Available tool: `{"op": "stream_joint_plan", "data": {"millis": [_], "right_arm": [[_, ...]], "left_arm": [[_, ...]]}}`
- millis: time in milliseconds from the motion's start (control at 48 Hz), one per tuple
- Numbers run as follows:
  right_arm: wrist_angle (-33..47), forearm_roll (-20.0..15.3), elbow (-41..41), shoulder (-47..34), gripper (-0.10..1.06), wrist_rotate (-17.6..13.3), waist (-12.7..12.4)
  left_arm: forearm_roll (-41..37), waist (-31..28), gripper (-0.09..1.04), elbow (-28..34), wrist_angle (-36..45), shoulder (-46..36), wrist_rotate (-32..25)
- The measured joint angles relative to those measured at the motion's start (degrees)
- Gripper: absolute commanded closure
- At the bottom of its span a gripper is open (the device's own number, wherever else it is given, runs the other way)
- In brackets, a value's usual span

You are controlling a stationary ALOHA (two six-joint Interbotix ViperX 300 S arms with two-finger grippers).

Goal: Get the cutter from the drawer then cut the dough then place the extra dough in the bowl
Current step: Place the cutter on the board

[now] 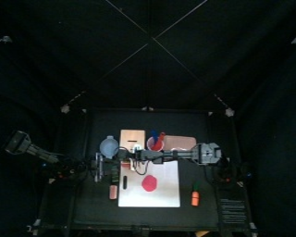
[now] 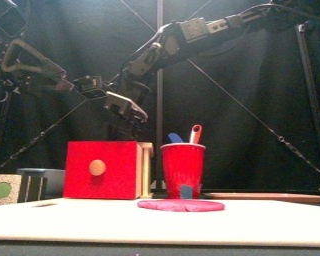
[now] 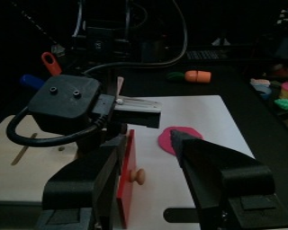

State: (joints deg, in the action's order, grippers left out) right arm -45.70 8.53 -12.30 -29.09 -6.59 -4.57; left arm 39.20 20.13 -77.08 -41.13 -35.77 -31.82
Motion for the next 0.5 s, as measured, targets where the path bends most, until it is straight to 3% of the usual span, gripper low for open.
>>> {"op": "stream_joint_plan", "data": {"millis": [500], "right_arm": [[-3.3, 0.0, -3.8, 0.0, 0.44, -0.3, 0.2]], "left_arm": [[1.4, 0.0, 0.12, -0.4, 0.0, 0.0, 0.0]]}}
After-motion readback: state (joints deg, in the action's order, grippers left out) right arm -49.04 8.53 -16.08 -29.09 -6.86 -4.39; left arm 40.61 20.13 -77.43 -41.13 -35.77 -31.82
